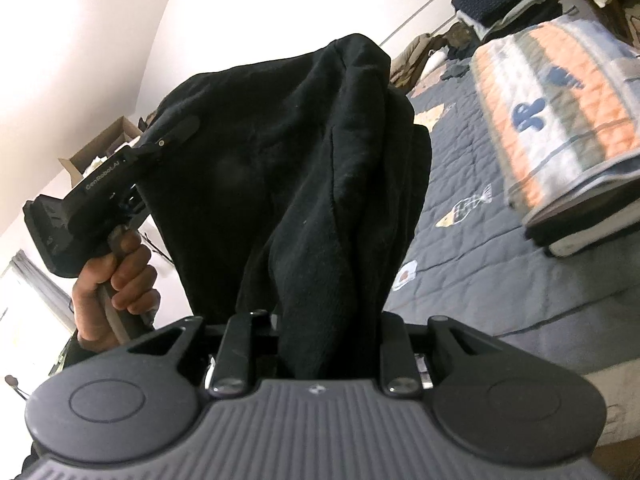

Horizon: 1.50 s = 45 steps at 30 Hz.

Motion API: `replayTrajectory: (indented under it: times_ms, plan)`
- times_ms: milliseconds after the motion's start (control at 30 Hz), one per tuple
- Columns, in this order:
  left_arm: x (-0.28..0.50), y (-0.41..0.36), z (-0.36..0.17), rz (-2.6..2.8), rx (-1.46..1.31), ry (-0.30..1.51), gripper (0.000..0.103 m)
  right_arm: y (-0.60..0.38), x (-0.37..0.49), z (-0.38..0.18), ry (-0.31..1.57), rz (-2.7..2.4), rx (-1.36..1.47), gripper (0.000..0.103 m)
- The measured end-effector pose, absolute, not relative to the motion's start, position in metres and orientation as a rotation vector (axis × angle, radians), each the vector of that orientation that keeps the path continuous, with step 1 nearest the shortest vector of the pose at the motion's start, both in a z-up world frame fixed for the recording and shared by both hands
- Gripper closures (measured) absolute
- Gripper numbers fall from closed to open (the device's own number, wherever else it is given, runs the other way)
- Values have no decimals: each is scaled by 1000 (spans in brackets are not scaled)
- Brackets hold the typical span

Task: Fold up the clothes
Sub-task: 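Lift the folded black shirt with both grippers and carry it toward the clothes stack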

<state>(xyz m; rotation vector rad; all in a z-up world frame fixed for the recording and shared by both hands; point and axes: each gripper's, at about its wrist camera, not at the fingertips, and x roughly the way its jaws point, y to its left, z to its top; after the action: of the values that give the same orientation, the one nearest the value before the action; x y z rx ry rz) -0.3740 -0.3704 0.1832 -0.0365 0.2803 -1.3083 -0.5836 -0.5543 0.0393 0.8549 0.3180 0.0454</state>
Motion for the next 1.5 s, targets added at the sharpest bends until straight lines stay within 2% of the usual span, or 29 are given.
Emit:
replayTrajectory:
  times_ms: [333,667,933,1200,1367,1500]
  plan:
    - [-415,-452,179,-1373,28,313,91,-629,-631,35,255,-73,875,80]
    - [-411,-565,170,-1505,20,335,91,-720,-654,46,229,-220,845,80]
    - [-363,-641,159,-1531,16,351,91,-794,-622,47,223,-248,835,80]
    - [-284,-693,116,-1412,44,453,91,-838,-557,22,296,-207,811,80]
    - [-262,-711,87,-1361,74,520,91,-846,-532,1,368,-269,752,75]
    - [-246,-726,65,-1319,97,572,90,-841,-550,-4,344,-337,668,66]
